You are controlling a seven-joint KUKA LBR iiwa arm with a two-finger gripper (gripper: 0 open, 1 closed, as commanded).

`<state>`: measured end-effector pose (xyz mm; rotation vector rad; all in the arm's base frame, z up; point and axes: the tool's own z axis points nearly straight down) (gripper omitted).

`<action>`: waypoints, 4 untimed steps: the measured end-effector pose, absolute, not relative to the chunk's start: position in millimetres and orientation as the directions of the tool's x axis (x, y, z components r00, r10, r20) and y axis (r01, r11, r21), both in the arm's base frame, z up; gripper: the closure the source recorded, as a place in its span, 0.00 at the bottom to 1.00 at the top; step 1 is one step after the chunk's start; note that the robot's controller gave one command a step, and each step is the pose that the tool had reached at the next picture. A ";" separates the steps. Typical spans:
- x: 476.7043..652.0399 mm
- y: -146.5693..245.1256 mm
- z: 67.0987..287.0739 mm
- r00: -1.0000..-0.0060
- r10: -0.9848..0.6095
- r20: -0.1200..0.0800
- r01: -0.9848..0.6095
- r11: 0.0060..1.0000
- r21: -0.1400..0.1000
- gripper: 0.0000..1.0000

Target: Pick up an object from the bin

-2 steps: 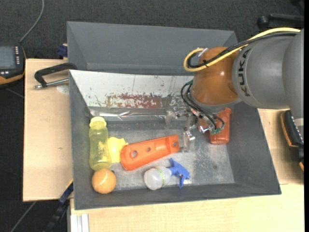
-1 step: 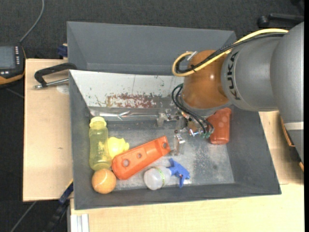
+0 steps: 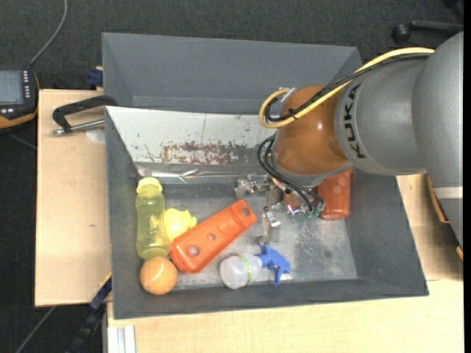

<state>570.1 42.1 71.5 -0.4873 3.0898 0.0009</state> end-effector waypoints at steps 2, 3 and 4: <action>566.1 81.8 70.8 -0.841 -0.540 -0.018 -0.540 0.841 -0.006 1.00; 566.1 81.8 70.8 -0.841 -0.541 -0.018 -0.541 0.841 -0.006 1.00; 570.6 82.5 70.6 -0.835 -0.550 -0.020 -0.550 0.835 -0.007 1.00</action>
Offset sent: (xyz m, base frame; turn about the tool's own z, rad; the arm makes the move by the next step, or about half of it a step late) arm -0.0051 0.0387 -0.0015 -0.2587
